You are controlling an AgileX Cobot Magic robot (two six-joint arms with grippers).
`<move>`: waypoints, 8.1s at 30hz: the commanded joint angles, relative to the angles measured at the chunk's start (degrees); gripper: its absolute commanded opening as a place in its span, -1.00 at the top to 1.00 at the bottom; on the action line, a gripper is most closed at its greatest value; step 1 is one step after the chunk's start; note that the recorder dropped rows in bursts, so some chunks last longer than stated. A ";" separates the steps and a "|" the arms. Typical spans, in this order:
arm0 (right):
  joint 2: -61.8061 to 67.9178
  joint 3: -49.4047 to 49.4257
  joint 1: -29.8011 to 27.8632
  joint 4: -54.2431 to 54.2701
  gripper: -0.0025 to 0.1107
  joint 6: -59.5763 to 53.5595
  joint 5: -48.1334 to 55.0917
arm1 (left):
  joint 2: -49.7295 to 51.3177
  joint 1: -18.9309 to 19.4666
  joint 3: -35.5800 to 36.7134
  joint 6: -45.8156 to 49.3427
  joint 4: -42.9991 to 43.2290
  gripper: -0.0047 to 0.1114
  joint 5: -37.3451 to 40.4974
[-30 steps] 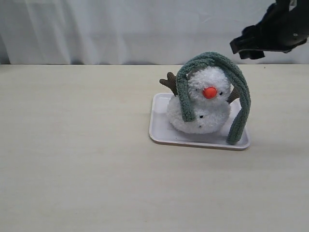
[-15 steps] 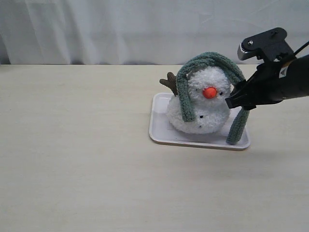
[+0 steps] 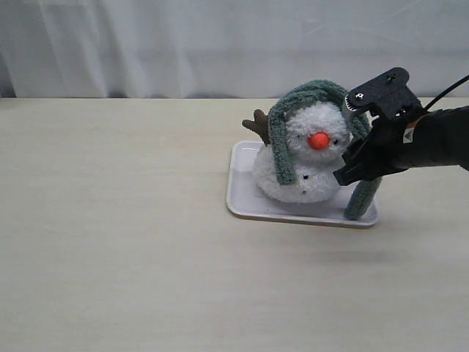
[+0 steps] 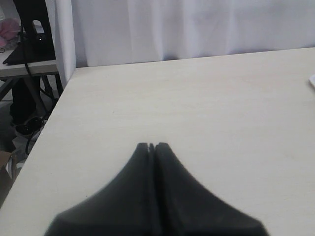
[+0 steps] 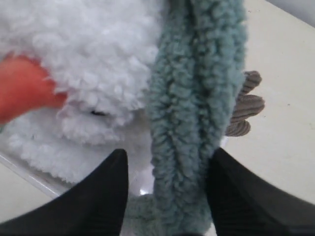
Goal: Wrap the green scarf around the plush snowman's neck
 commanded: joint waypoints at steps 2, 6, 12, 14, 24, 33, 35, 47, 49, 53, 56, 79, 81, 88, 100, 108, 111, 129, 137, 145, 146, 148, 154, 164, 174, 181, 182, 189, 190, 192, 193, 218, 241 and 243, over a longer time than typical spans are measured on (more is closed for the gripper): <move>0.84 0.17 -0.38 -1.34 0.41 -0.43 -2.01 | -0.16 -0.05 0.21 -0.10 -0.04 0.92 -0.55; 0.45 0.17 -0.38 -1.34 0.82 -0.73 -3.00 | -0.16 -0.05 0.21 -0.10 -0.04 0.92 -0.55; -2.54 -4.27 -0.03 1.08 0.89 -0.10 2.47 | -0.16 -0.05 0.21 -0.10 -0.04 0.92 -0.55; -3.25 -8.06 -0.03 2.78 0.89 -0.10 9.14 | -0.16 -0.05 0.21 -0.10 -0.04 0.92 -0.55; -6.97 -18.90 10.51 2.15 0.89 -3.43 22.62 | -0.16 -0.05 0.21 -0.10 -0.04 0.92 -0.55; -17.75 -19.90 23.96 2.15 0.89 -10.76 20.99 | -0.16 -0.05 0.21 -0.10 -0.04 0.92 -0.55; -19.32 -19.90 24.41 2.15 0.89 -10.62 20.48 | -0.16 -0.05 0.21 -0.10 -0.04 0.92 -0.55; -11.24 -19.69 23.60 -19.72 0.89 0.47 27.01 | -0.16 -0.05 0.21 -0.10 -0.04 0.92 -0.55; -9.72 -19.69 23.60 -24.00 0.89 2.26 28.19 | -0.16 -0.05 0.21 -0.10 -0.04 0.92 -0.55; -6.67 -19.69 23.60 -32.82 0.89 7.70 29.51 | -0.16 -0.05 0.21 -0.10 -0.04 0.92 -0.55; -4.83 -19.69 23.60 -36.91 0.89 9.85 29.51 | -0.16 -0.05 0.21 -0.10 -0.04 0.92 -0.55; 3.62 -19.69 13.84 -51.24 0.89 47.30 27.32 | -0.16 -0.05 0.21 -0.10 -0.04 0.92 -0.55; 4.99 -19.69 13.84 -50.11 0.89 47.30 25.96 | -0.16 -0.05 0.21 -0.10 -0.04 0.92 -0.55; 8.40 -23.16 13.84 -47.10 0.89 47.17 28.57 | -0.16 -0.05 0.21 -0.10 -0.04 0.92 -0.55; 9.47 -24.62 8.11 -35.46 0.88 43.08 30.03 | -0.16 -0.05 0.21 -0.10 -0.04 0.92 -0.55; 10.60 -24.62 6.33 -23.81 0.81 34.01 26.32 | -0.16 -0.05 0.21 -0.10 -0.04 0.92 -0.55; 10.60 -24.62 6.33 -21.08 0.62 32.66 25.52 | -0.16 -0.05 0.21 -0.10 -0.04 0.92 -0.55; 4.09 -24.62 6.33 -4.50 0.30 13.73 34.03 | -0.16 -0.05 0.21 -0.10 -0.04 0.92 -0.55; 0.08 -24.79 6.33 4.81 0.58 6.09 32.39 | -0.16 -0.05 0.21 -0.10 -0.04 0.92 -0.55; 3.90 -32.90 6.33 7.26 0.88 5.10 34.11 | -0.16 -0.05 0.21 -0.10 -0.04 0.92 -0.55; 4.88 -34.01 6.33 7.26 0.88 5.10 34.63 | -0.16 -0.05 0.21 -0.10 -0.04 0.92 -0.55; 7.68 -36.86 6.33 7.26 0.88 5.10 36.85 | -0.16 -0.05 0.21 -0.10 -0.04 0.92 -0.55; 15.51 -41.78 6.33 6.87 0.88 5.10 35.72 | -0.16 -0.05 0.21 -0.10 -0.04 0.92 -0.55; 19.25 -41.78 5.62 3.46 0.88 6.08 25.49 | -0.16 -0.05 0.21 -0.10 -0.04 0.92 -0.55; 22.73 -41.78 4.29 3.46 0.88 5.46 28.29 | -0.16 -0.05 0.21 -0.10 -0.04 0.92 -0.55; 20.77 -41.78 4.29 3.46 0.88 5.46 29.11 | -0.16 -0.05 0.21 -0.10 -0.04 0.92 -0.55; 20.41 -41.78 4.29 3.46 0.88 5.46 29.24 | -0.16 -0.05 0.21 -0.10 -0.04 0.92 -0.55; 15.82 -41.78 4.29 3.46 0.77 5.46 34.55 | -0.16 -0.05 0.21 -0.10 -0.04 0.92 -0.55; 15.15 -41.78 4.29 3.46 0.69 5.46 35.76 | -0.16 -0.05 0.21 -0.10 -0.04 0.92 -0.55; 13.97 -41.78 3.77 3.46 0.55 5.57 37.90 | -0.16 -0.05 0.21 -0.10 -0.04 0.92 -0.55; 13.35 -41.78 3.31 3.46 0.48 5.74 39.12 | -0.16 -0.05 0.21 -0.10 -0.04 0.92 -0.55; 7.97 -8.87 -7.34 40.06 0.23 -19.08 14.89 | -0.16 -0.05 0.21 -0.10 -0.04 0.92 -0.55; 7.09 -7.72 -7.34 49.71 0.88 -29.51 23.56 | -0.16 -0.05 0.21 -0.10 -0.04 0.92 -0.55; 6.46 -7.72 -7.34 54.30 0.88 -33.01 25.25 | -0.16 -0.05 0.21 -0.10 -0.04 0.92 -0.55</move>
